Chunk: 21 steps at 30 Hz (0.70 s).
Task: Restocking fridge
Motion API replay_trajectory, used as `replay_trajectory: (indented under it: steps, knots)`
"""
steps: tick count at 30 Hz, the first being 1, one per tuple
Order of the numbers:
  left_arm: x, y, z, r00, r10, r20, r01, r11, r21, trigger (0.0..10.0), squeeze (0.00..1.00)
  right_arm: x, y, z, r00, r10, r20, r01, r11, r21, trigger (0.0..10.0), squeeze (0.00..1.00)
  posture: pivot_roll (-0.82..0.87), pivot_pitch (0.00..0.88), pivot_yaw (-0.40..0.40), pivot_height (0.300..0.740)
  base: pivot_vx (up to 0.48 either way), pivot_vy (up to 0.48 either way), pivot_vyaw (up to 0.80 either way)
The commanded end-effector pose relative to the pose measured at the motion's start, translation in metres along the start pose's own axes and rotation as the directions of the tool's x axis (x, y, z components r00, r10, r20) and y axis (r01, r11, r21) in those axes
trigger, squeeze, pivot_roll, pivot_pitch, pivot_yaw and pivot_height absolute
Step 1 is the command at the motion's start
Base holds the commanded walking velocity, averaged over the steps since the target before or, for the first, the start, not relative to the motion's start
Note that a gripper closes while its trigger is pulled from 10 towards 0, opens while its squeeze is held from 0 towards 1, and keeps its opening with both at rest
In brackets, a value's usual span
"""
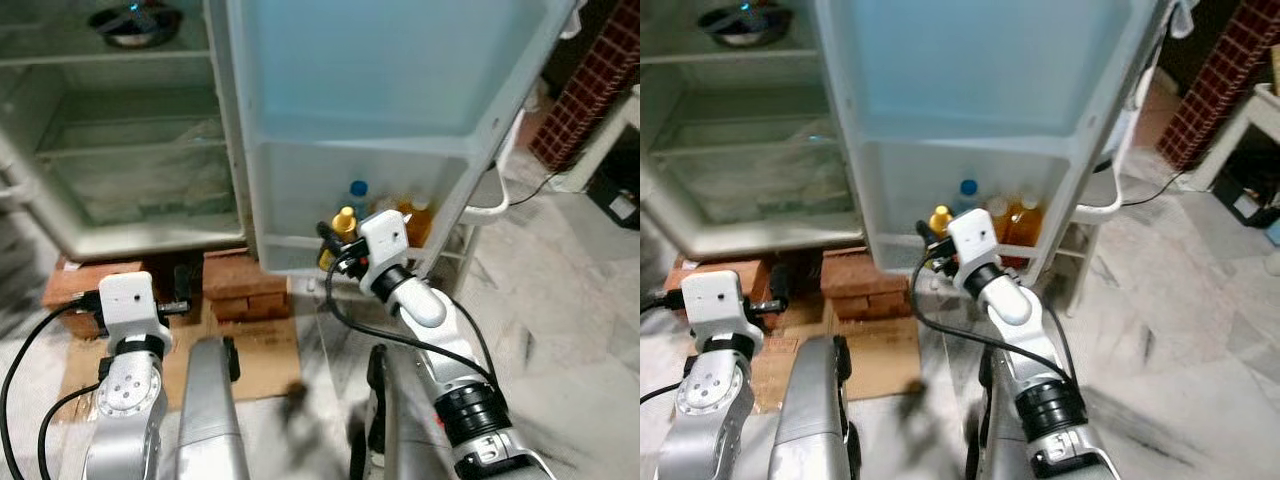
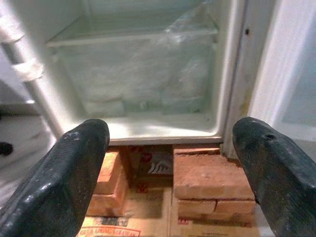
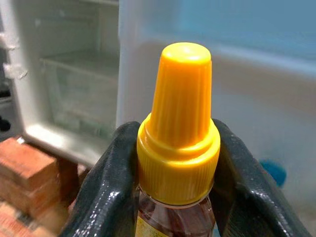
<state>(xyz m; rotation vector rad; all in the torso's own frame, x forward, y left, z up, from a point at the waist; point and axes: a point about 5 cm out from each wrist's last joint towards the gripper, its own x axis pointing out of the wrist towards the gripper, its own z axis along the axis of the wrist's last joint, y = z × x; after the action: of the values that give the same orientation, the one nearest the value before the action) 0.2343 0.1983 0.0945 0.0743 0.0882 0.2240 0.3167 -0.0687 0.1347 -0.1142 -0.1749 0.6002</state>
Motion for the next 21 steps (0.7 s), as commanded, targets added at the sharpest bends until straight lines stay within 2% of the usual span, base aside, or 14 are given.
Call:
replay_trajectory:
  steps: [1,6,21]
  knots:
    - [-0.0017,0.0026,0.0021,1.000,0.005,0.000,-0.005,1.000,0.015,10.0,0.00,0.0058,0.0002,0.0077,0.999,-0.002,0.044,0.003,1.000,-0.008,10.0,0.00,0.09,0.136,-0.033,0.511,0.000,0.000,0.00]
    - [-0.0026,0.0034,0.0022,1.000,0.006,-0.002,-0.006,1.000,0.014,10.0,0.00,0.0084,0.0025,0.0078,0.998,0.008,0.063,-0.007,1.000,-0.011,10.0,0.00,0.09,0.140,-0.033,0.511,0.160,0.000,0.00]
    - [0.0018,-0.0002,0.0063,1.000,-0.009,0.011,0.009,1.000,-0.001,10.0,0.00,0.0093,0.0057,0.0081,0.996,0.017,0.089,-0.017,1.000,0.000,10.0,0.00,0.08,0.139,-0.030,0.511,0.356,0.288,0.00]
